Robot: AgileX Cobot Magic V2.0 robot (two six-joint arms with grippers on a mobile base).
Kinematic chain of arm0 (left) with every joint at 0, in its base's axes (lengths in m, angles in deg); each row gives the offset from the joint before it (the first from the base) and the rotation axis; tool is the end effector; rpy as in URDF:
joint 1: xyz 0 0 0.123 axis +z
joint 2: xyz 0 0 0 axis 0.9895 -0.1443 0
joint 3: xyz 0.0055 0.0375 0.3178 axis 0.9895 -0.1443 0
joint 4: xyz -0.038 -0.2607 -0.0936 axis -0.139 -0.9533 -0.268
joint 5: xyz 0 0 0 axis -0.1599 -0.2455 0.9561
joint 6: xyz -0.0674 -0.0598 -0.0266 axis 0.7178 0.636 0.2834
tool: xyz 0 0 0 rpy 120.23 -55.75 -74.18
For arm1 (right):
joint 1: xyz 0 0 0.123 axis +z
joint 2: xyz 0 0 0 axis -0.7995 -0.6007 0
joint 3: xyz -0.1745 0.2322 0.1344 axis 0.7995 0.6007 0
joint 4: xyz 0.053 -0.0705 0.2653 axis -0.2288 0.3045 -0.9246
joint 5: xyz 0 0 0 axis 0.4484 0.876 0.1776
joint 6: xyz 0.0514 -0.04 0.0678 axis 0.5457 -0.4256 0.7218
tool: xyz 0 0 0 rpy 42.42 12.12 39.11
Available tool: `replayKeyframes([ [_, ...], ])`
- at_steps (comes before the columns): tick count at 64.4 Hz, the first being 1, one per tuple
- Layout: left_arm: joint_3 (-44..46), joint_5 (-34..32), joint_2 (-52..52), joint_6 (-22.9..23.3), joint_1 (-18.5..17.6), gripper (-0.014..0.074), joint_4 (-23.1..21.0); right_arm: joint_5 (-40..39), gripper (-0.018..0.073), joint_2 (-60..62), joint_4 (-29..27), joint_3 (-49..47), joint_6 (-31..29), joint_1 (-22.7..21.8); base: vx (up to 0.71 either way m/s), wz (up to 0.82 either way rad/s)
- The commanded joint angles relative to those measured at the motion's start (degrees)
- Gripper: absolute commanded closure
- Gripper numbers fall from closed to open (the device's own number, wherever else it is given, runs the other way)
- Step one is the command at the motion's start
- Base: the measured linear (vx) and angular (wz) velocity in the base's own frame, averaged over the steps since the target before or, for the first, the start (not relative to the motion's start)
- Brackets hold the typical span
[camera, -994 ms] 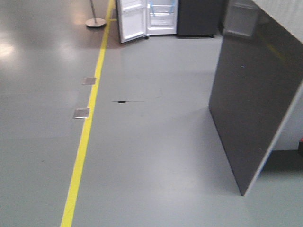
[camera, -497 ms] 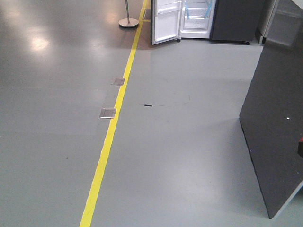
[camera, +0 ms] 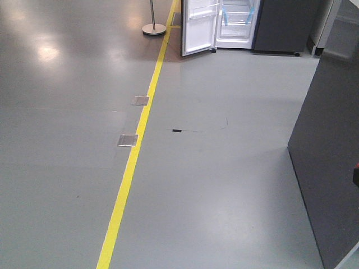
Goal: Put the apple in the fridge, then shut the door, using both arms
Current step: 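Drive toward the open white refrigerator with the apple held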
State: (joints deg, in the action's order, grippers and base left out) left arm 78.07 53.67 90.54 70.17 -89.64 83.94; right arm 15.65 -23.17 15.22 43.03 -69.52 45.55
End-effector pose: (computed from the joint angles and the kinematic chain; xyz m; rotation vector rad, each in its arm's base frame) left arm 0.0504 -0.0066 0.1797 0.0386 1.7645 -0.1628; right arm 0.1396 -0.0056 0.3319 0.0280 2.1991 0.0551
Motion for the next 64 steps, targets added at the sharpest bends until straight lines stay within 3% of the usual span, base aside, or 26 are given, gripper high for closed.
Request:
replayKeyframes([
  [1,-1.1,-4.1,0.7,0.2,-0.2,0.0602,-0.1,-4.0,0.0372,0.2,-0.4,-1.6,-0.1,-0.2,0.14,-0.04],
  [64,-1.1,-4.1,0.7,0.2,-0.2,0.0602,-0.1,-4.0,0.0372,0.2,-0.4,-1.6,-0.1,-0.2,0.14,-0.12],
])
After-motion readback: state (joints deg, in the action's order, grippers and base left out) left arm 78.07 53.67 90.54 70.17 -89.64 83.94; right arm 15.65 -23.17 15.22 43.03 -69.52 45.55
